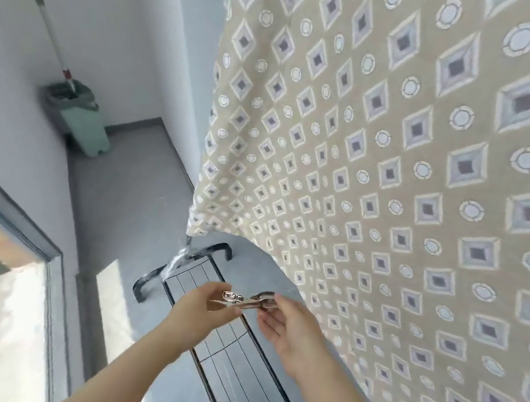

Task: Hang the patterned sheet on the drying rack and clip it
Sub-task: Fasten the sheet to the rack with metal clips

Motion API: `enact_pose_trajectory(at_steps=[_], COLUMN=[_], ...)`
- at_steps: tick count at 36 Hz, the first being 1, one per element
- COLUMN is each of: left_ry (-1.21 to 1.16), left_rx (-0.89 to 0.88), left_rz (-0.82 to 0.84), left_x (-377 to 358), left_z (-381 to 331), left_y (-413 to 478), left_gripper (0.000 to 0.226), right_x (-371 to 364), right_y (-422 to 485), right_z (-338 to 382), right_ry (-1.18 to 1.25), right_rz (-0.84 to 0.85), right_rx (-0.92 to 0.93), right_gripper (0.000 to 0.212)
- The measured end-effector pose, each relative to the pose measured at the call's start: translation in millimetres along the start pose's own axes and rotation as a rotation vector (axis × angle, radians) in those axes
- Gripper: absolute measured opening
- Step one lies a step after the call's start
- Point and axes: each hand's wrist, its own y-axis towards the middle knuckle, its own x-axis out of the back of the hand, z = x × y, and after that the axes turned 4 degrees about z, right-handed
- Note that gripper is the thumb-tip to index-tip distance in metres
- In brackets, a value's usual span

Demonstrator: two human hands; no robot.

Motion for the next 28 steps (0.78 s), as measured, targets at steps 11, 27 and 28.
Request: enact_pose_trajectory(at_steps=[11, 27, 28], left_ry=[-0.052, -0.014, -0.014], left_rx=[-0.031, -0.039, -0.040], left_rz=[-0.111, -0.061, -0.055], left_x=[127, 328, 333], left_z=[1, -15, -15], left_y=[89, 223, 229], left_gripper=[0.034, 0.042, 0.041], right_x=[-106, -290, -295], right_y=[87, 198, 203], right_z=[16, 30, 33], right_ry=[-0.118, 0.011, 0.017], right_rz=[-0.062, -0.170, -0.170], right_rx=[-0.030, -0.082, -0.082], right_gripper=[0.007, 0.010, 0.010])
